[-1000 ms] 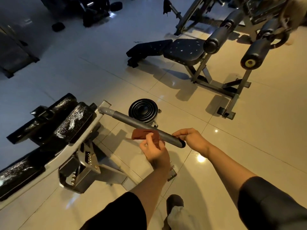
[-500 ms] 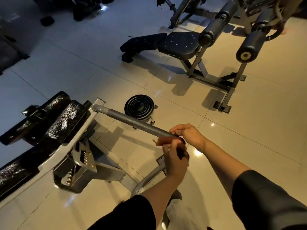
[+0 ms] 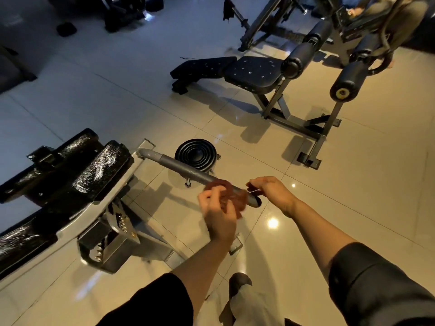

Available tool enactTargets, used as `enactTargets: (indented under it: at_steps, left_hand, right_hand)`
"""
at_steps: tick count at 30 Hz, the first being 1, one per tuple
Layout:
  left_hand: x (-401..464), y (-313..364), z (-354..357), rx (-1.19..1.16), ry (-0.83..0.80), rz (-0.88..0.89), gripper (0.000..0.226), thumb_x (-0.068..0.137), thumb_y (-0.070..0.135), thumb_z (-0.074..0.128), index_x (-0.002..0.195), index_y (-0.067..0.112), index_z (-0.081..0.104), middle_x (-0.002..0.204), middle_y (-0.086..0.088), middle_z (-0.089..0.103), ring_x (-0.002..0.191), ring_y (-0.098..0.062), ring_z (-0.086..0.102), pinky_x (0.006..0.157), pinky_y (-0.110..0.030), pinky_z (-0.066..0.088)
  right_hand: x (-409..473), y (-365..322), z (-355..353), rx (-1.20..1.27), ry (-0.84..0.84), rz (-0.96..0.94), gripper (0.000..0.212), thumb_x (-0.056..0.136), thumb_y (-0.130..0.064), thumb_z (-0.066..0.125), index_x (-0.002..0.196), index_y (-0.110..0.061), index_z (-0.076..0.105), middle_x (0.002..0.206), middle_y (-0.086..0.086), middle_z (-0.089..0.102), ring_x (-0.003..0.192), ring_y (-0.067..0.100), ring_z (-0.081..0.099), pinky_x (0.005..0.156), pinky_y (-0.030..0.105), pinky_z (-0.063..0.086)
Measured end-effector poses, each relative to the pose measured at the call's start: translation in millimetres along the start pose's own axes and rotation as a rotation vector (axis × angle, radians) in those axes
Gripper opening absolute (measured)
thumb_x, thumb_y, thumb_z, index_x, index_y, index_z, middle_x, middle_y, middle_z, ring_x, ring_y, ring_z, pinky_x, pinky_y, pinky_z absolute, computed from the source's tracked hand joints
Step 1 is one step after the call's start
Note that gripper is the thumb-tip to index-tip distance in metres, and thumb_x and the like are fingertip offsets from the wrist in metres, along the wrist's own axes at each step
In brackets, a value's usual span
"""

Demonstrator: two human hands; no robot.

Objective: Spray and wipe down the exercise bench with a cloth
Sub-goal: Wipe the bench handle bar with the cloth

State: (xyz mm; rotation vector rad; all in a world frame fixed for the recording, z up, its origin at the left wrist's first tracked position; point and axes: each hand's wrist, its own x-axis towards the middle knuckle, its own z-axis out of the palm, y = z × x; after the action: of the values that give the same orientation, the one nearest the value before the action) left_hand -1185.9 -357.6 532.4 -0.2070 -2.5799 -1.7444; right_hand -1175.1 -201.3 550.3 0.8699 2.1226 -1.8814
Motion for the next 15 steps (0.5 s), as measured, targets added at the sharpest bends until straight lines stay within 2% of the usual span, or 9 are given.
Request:
enactTargets:
  at_steps: [2,4,5,6,8,9,12,13,15]
  left_hand:
    - [28,-6,-21,-0.055,0.203,-0.091,0.032,0.086,-0.009,0.055,0.109,0.013,0.057,0.118,-0.002,0.035,0.095,-0.015,0.056,0.074,-0.014,0.054]
    - [57,-10,-43,-0.108,0.352,-0.194,0.033,0.088,-0.005,0.056,0.106,0.022,0.053,0.123,-0.003,0.034,0.094,-0.018,0.057,0.079,-0.031,0.058]
    - [69,-9,-54,-0.132,0.388,-0.240,0.029,0.090,-0.001,0.056,0.105,0.023,0.052,0.126,-0.005,0.034,0.092,-0.013,0.055,0.080,-0.028,0.056]
    - [79,-7,-61,-0.133,0.404,-0.254,0.021,0.093,0.005,0.055,0.106,0.020,0.053,0.128,-0.007,0.036,0.091,-0.009,0.053,0.078,-0.020,0.053]
    - [90,-7,-63,-0.051,0.382,-0.200,0.012,0.100,0.018,0.047,0.107,0.016,0.055,0.126,-0.009,0.044,0.096,-0.013,0.053,0.077,-0.011,0.048]
    - [93,-9,-59,-0.010,0.350,-0.180,0.015,0.102,0.022,0.042,0.102,0.019,0.056,0.122,-0.011,0.049,0.097,-0.016,0.055,0.080,-0.016,0.049]
    - [81,-12,-46,-0.005,0.305,-0.174,0.030,0.101,0.020,0.042,0.075,0.032,0.049,0.103,-0.014,0.056,0.083,-0.023,0.061,0.072,-0.035,0.058]
    - [73,-13,-42,-0.054,0.252,-0.183,0.032,0.100,0.015,0.046,0.072,0.031,0.047,0.100,-0.014,0.055,0.079,-0.022,0.060,0.071,-0.034,0.058]
    - [55,-13,-38,-0.092,0.093,-0.219,0.032,0.095,0.005,0.055,0.071,0.027,0.049,0.101,-0.015,0.054,0.076,-0.016,0.056,0.064,-0.015,0.053]
  right_hand:
    - [3,-4,7,-0.077,0.027,-0.018,0.022,0.098,-0.028,0.053,0.094,-0.013,0.069,0.108,0.009,0.067,0.103,0.022,0.062,0.086,0.028,0.045]
    - [6,-10,16,-0.119,0.054,-0.052,0.022,0.096,-0.032,0.056,0.094,-0.014,0.069,0.107,0.006,0.067,0.105,0.021,0.060,0.091,0.031,0.042]
    - [7,-14,22,-0.135,0.059,-0.069,0.025,0.096,-0.033,0.057,0.099,-0.013,0.070,0.107,0.004,0.067,0.105,0.020,0.060,0.092,0.031,0.041]
    - [8,-19,28,-0.153,0.054,-0.086,0.027,0.096,-0.034,0.057,0.101,-0.012,0.071,0.107,0.003,0.068,0.103,0.019,0.060,0.092,0.031,0.042]
    - [9,-27,39,-0.178,0.030,-0.113,0.027,0.096,-0.034,0.056,0.094,-0.012,0.072,0.101,0.002,0.068,0.098,0.018,0.060,0.090,0.033,0.043]
    - [9,-30,44,-0.189,0.018,-0.126,0.027,0.096,-0.033,0.056,0.086,-0.014,0.071,0.095,0.002,0.068,0.093,0.018,0.060,0.087,0.033,0.042]
    - [11,-34,55,-0.247,-0.002,-0.150,0.030,0.096,-0.033,0.055,0.073,-0.018,0.067,0.076,-0.003,0.062,0.077,0.016,0.055,0.076,0.031,0.041]
    - [12,-35,57,-0.260,-0.001,-0.151,0.029,0.096,-0.033,0.055,0.074,-0.019,0.068,0.074,-0.005,0.062,0.075,0.014,0.055,0.072,0.029,0.041]
    - [14,-35,61,-0.230,0.001,-0.143,0.025,0.094,-0.030,0.058,0.076,-0.018,0.070,0.075,-0.006,0.064,0.075,0.014,0.056,0.071,0.027,0.041]
